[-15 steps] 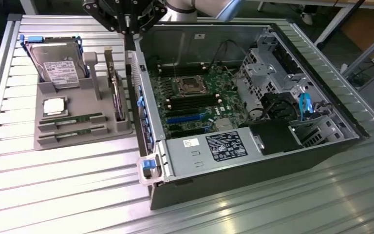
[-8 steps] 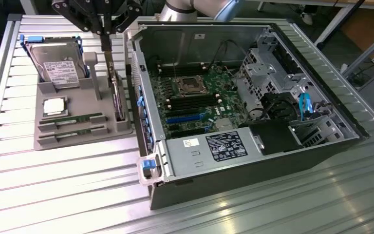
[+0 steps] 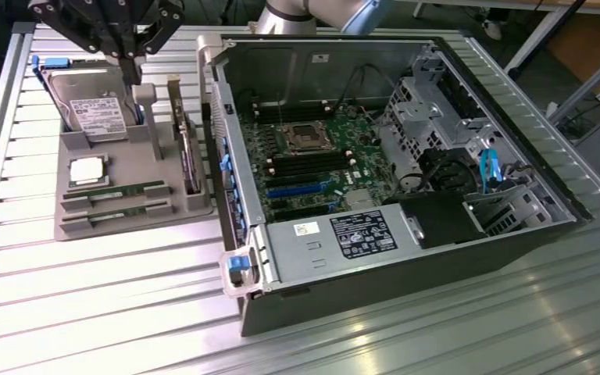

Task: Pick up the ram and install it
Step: 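Reach for the ram, then pick up the ram and move it above insertion slot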

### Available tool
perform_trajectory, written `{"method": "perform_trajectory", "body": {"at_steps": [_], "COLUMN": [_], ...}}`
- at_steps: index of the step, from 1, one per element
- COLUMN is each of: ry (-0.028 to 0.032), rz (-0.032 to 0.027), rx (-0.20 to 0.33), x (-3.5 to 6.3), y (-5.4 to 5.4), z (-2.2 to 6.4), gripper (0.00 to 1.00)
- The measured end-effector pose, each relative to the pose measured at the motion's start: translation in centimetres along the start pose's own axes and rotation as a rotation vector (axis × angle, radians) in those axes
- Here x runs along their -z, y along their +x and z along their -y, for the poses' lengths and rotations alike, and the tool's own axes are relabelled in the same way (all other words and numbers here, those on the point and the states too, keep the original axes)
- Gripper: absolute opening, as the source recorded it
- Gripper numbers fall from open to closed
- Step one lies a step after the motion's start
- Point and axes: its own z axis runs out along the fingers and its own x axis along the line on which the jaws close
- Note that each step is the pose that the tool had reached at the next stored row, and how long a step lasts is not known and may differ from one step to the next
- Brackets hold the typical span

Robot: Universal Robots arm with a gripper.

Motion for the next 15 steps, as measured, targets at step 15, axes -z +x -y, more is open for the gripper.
{"method": "perform_trajectory", "body": {"at_steps": [15], "ry": [-0.0030], "rz": [-0.0052], "rx": [0.118], "x": [0.11], "y": [0.1], "z": [3.35], "gripper": [0.10]}}
